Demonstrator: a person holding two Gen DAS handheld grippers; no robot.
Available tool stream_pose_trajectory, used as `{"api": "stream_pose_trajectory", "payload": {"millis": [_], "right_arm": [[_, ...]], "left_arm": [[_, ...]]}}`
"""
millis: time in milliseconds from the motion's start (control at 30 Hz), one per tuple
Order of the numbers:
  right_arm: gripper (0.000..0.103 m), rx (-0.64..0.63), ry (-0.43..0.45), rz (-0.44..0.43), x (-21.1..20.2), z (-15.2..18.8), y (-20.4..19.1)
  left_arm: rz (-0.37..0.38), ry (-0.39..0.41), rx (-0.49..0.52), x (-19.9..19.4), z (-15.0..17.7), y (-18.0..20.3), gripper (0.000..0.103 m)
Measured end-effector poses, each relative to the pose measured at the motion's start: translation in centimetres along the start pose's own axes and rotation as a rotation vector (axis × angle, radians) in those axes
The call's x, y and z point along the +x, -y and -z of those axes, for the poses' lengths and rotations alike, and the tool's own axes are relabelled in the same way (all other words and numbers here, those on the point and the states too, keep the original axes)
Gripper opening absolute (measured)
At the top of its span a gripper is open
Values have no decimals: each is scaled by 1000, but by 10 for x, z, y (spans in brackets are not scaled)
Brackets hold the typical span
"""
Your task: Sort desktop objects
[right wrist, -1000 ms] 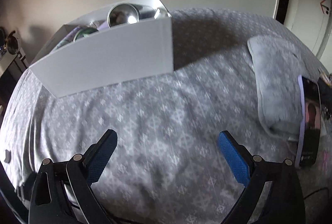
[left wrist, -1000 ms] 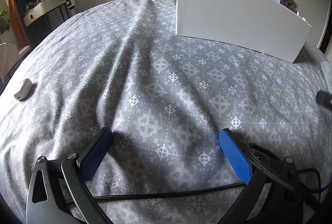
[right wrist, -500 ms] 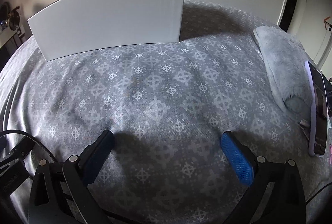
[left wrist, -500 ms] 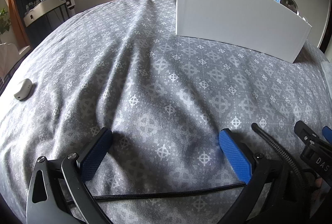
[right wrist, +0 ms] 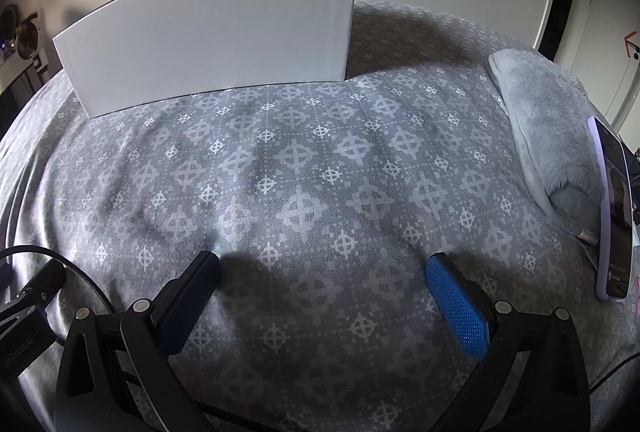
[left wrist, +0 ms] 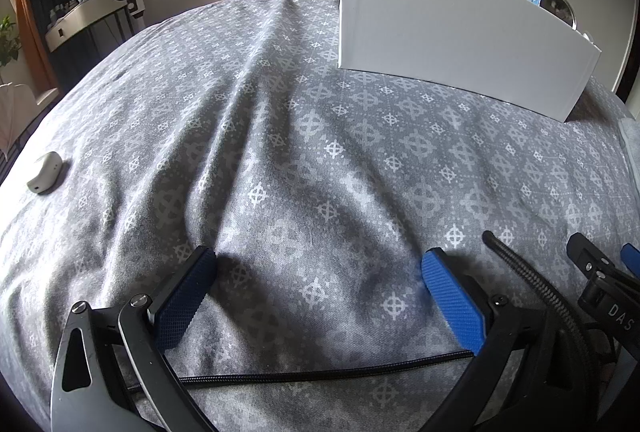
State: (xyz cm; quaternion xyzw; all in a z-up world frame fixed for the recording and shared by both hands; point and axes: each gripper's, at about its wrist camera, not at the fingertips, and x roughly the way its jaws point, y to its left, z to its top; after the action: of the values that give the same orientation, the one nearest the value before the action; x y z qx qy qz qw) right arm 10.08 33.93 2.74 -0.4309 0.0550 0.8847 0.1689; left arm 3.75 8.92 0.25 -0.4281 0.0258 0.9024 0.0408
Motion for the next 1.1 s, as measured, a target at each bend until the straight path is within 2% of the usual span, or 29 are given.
{"api": "stream_pose_trajectory", "payload": {"millis": [1100], "right_arm": [[103,1,0,0,1,-1,0]], "left_arm": [[5,9,1,-2,-1,0,103]]}}
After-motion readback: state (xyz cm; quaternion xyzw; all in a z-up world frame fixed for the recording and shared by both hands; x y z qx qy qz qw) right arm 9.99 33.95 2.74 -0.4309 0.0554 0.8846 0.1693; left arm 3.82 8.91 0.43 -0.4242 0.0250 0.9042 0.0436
